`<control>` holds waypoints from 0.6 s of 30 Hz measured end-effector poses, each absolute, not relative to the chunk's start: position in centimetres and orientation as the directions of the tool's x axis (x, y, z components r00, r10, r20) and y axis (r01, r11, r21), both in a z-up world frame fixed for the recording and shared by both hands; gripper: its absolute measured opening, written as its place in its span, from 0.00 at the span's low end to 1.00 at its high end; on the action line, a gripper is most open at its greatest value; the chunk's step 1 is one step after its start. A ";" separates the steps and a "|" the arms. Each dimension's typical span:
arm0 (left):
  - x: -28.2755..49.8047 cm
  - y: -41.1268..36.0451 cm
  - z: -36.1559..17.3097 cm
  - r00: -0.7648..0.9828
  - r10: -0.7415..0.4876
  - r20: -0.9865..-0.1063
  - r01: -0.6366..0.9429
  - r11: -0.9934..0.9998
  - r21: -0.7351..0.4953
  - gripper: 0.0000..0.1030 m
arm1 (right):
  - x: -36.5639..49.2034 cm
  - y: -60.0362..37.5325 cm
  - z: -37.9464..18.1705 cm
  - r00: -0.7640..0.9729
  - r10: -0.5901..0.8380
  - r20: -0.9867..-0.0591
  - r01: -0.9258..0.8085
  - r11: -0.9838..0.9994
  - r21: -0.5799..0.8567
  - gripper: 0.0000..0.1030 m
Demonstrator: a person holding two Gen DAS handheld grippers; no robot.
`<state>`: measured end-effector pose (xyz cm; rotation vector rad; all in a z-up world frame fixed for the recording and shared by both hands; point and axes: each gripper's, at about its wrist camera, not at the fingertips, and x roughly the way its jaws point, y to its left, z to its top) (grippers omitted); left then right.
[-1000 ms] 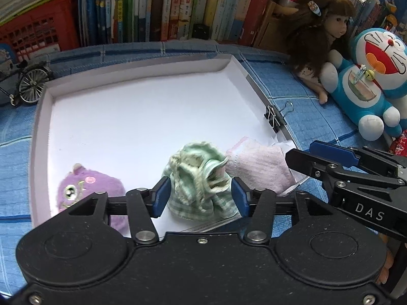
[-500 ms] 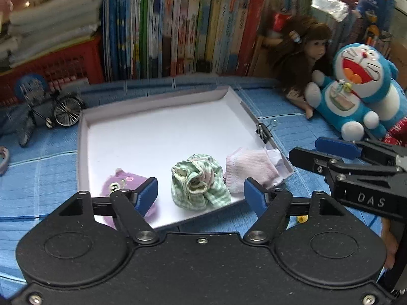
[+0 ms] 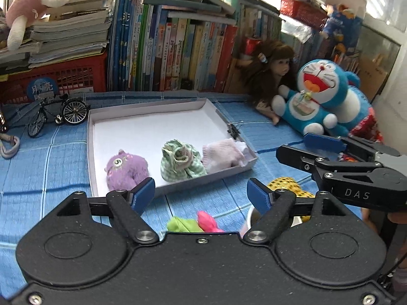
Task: Organize soft objects
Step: 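Move both tools back toward the cluttered table beside the paper cups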
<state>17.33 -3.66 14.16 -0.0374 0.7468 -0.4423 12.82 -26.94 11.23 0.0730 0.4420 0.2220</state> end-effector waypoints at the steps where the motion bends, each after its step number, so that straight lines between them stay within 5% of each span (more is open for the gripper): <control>1: 16.8 -3.4 14.2 0.649 -0.408 -0.642 0.376 0.906 -0.196 0.76 | 12.3 -26.9 11.2 0.883 0.235 -0.406 -0.201 0.972 0.125 0.80; 18: 7.5 -1.2 13.1 0.763 -0.428 -0.484 0.378 0.903 -0.203 0.81 | 5.0 -26.1 9.5 0.929 0.220 -0.298 -0.193 0.974 0.119 0.84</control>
